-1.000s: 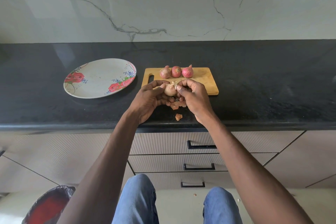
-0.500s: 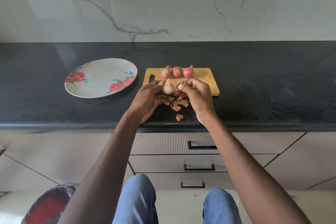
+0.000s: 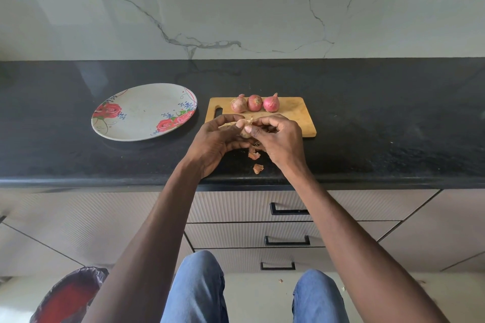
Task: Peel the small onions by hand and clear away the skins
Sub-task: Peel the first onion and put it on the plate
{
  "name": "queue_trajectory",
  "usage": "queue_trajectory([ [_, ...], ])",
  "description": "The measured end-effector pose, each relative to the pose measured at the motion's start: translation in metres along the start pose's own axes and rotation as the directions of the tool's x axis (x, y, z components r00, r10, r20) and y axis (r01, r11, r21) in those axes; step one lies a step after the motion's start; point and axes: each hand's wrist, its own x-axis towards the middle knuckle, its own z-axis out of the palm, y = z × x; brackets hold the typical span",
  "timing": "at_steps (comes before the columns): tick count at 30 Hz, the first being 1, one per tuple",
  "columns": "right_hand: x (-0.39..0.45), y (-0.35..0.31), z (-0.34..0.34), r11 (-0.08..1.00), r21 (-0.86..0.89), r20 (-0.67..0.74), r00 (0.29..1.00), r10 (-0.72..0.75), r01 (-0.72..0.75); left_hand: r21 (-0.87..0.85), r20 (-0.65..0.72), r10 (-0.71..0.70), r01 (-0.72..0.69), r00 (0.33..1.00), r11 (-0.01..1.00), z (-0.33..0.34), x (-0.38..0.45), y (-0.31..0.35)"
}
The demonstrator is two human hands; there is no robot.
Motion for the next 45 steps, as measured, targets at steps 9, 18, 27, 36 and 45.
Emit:
queue_trajectory([
  [9, -0.003, 0.0, 0.002, 0.992, -0.077, -0.062, 0.992, -0.105, 0.1, 0.006, 0.019, -0.007, 0.006, 1.0, 1.0, 0.0, 0.0, 0.0],
  [18, -0.002, 0.002, 0.002, 0.983, -0.105, -0.068, 0.985, -0.159, 0.151, -0.014, -0.002, -0.008, 0.008, 1.0, 1.0, -0.002, 0.001, -0.001],
  [27, -0.005, 0.004, 0.006, 0.949, -0.207, -0.064, 0.964, -0.257, 0.24, 0.068, 0.017, 0.018, -0.019, 1.0, 0.997, 0.0, 0.001, -0.002],
  [36, 0.001, -0.002, -0.003, 0.981, 0.115, 0.069, 0.986, 0.149, -0.157, 0.05, 0.011, -0.021, 0.021, 1.0, 0.999, -0.001, 0.001, 0.0],
  [45, 0.002, -0.005, -0.007, 0.912, 0.288, 0.155, 0.954, 0.257, -0.293, 0.055, -0.01, -0.002, 0.003, 1.0, 0.998, -0.001, 0.004, -0.002],
])
